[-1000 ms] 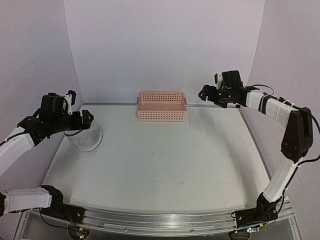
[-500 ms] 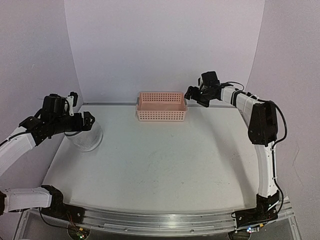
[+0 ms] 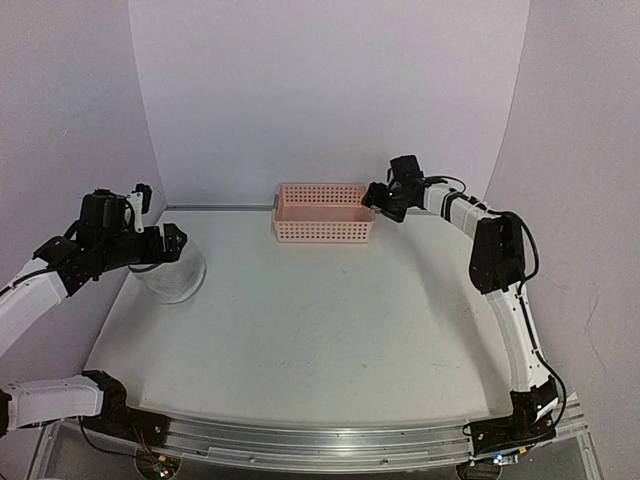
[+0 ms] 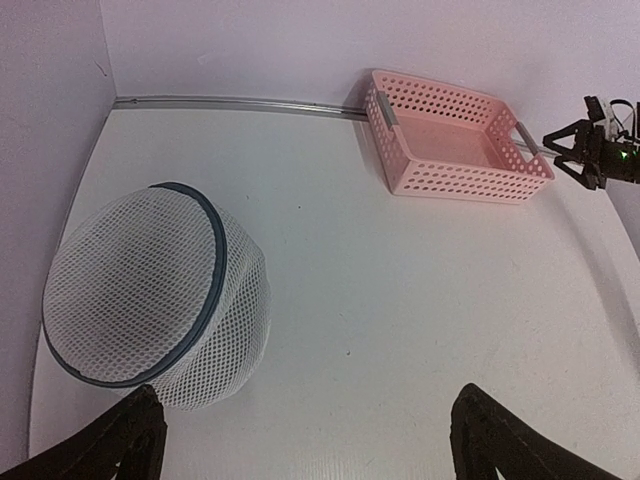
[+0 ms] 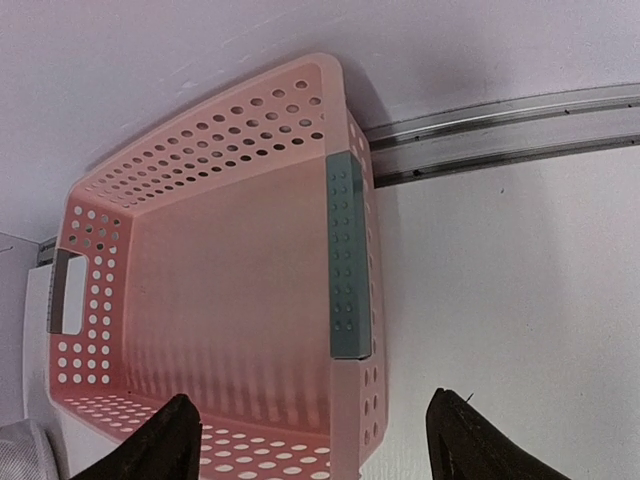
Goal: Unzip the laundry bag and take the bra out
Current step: Move the bin to the center of the board.
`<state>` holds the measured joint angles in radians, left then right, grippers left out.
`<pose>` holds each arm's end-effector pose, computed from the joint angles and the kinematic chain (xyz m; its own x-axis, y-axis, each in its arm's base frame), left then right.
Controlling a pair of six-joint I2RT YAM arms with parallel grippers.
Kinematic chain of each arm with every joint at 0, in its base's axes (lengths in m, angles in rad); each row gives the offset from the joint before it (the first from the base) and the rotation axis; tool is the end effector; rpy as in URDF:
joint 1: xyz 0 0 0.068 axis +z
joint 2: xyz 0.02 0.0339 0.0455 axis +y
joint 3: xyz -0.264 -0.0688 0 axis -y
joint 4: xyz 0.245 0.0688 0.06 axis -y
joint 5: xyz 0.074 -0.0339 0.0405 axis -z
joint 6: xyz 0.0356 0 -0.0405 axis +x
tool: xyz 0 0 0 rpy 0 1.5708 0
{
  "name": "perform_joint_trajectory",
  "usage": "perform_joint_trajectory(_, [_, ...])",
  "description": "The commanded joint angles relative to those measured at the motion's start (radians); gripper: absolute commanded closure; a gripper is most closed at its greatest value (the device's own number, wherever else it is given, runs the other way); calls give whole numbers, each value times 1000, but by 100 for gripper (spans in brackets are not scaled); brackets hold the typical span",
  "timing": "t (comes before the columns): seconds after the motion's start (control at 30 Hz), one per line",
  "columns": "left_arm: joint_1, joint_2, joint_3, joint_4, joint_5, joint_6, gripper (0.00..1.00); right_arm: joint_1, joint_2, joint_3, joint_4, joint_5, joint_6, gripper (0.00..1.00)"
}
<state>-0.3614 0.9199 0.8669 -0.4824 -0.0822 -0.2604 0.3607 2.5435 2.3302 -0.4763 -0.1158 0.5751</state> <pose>0.1900 -0.0687 0.3146 -0.5349 -0.0721 -0.8419 0.1538 0.9714 -0.1810 0.5363 0.2067 0.1993 -0.7356 0.3000 -0.6074 -0.0404 0.8756 0.4813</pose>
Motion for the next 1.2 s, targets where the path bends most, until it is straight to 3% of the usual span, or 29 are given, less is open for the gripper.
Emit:
perform_joint_trajectory(0.0, [-4,-22,0,20,-19,3,0,5,33,66,38,7,36,24])
perform_joint_trajectory(0.33, [-4,-23,4,20,-24,4,0,5,62,70,70,-12,68,41])
perform_joint_trajectory(0.6, [-4,-25,5,21,-25,7,0,6,69,66,77,-25,75,61])
perform_joint_trajectory(1.17, [-4,-33,4,20,-29,7,0,5,72,45,80,-28,72,84])
